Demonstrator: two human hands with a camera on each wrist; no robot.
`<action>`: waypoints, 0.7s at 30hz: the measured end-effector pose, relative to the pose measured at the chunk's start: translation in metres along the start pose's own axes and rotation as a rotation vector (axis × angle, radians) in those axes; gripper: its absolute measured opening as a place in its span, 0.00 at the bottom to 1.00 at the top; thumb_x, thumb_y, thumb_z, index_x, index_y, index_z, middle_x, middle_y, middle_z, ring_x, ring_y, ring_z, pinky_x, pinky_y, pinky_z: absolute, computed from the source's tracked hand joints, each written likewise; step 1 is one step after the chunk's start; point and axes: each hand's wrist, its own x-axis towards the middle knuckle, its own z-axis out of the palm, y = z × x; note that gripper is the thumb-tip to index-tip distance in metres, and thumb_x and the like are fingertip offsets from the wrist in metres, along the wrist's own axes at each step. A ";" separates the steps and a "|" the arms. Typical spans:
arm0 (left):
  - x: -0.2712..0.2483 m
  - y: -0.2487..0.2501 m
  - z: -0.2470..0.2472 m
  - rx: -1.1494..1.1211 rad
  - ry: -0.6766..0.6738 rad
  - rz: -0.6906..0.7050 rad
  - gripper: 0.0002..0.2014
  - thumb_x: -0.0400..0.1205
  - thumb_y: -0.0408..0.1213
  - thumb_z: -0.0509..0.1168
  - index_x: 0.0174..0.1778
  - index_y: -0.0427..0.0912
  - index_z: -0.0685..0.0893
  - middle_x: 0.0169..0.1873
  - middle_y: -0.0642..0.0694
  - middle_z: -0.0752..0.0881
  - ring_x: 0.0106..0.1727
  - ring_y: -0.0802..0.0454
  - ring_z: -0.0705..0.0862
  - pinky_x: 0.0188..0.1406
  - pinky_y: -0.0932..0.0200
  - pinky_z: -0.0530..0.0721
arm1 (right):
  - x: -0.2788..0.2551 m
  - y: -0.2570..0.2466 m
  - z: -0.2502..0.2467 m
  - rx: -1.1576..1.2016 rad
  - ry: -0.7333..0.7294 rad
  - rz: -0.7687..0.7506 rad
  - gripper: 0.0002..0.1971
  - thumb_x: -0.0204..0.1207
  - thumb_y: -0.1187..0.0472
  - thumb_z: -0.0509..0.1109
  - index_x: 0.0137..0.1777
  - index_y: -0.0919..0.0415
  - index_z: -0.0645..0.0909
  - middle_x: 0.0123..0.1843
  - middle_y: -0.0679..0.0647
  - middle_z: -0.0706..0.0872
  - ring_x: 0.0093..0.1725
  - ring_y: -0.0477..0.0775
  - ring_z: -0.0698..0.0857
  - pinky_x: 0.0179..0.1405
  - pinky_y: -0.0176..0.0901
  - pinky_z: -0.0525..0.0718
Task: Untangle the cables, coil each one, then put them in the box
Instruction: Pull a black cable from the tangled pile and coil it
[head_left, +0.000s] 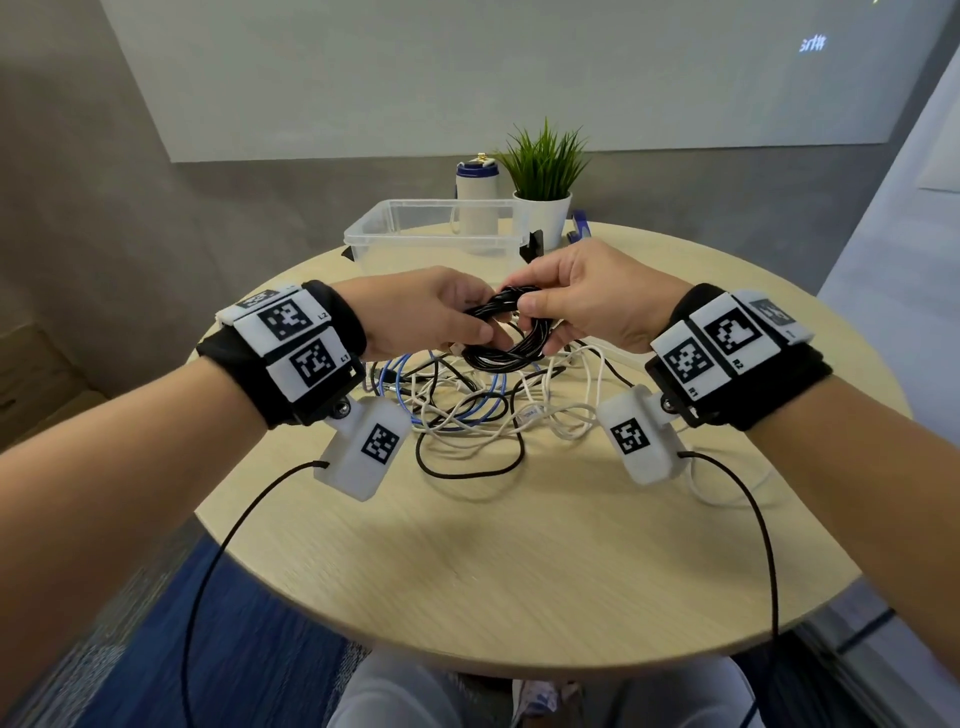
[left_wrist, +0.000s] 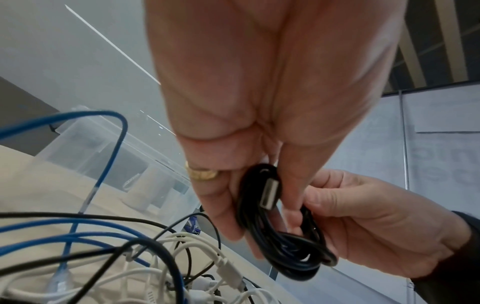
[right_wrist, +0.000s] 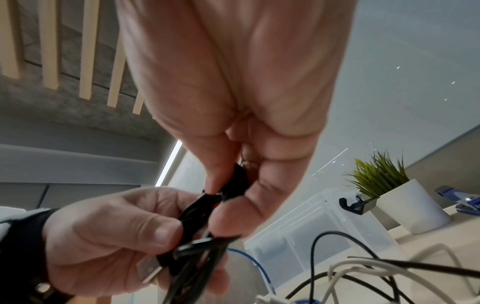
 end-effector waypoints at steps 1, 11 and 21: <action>-0.001 -0.001 0.000 0.024 0.007 -0.004 0.08 0.82 0.26 0.62 0.54 0.40 0.82 0.53 0.38 0.87 0.52 0.47 0.82 0.63 0.47 0.79 | 0.001 -0.001 0.002 -0.003 -0.003 0.004 0.13 0.80 0.71 0.64 0.51 0.52 0.84 0.41 0.62 0.84 0.40 0.55 0.84 0.37 0.45 0.90; -0.029 -0.024 -0.008 0.085 0.216 -0.098 0.10 0.74 0.28 0.74 0.38 0.41 0.78 0.34 0.43 0.88 0.34 0.46 0.86 0.39 0.52 0.90 | 0.000 -0.003 0.037 -0.001 -0.091 0.096 0.14 0.79 0.65 0.69 0.63 0.66 0.77 0.45 0.60 0.85 0.38 0.57 0.88 0.36 0.48 0.91; -0.069 -0.066 -0.019 0.172 0.037 -0.338 0.07 0.76 0.26 0.71 0.36 0.39 0.81 0.31 0.41 0.86 0.32 0.48 0.85 0.36 0.58 0.89 | -0.009 0.003 0.084 -0.800 -0.494 0.096 0.08 0.67 0.50 0.79 0.42 0.51 0.88 0.34 0.42 0.86 0.34 0.40 0.82 0.36 0.37 0.81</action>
